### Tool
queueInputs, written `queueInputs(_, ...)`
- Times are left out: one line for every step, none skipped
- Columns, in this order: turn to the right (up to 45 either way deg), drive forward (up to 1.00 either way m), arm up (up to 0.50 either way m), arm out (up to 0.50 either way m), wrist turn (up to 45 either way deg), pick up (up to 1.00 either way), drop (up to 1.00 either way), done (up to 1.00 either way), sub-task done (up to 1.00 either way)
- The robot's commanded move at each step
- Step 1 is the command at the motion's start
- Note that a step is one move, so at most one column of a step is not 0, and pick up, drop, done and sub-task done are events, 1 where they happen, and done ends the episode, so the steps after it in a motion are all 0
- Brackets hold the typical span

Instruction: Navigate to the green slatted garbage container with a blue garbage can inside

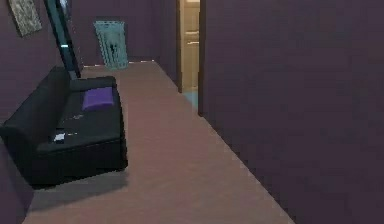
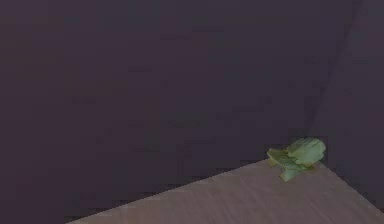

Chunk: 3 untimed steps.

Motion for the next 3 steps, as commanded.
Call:
queueInputs(3.0,0.0,0.0,0.0,0.0,0.0,0.0,0.0,0.0)
queueInputs(0.0,1.0,0.0,0.0,0.0,0.0,0.0,0.0,0.0)
queueInputs(0.0,0.45,0.0,0.0,0.0,0.0,0.0,0.0,0.0)
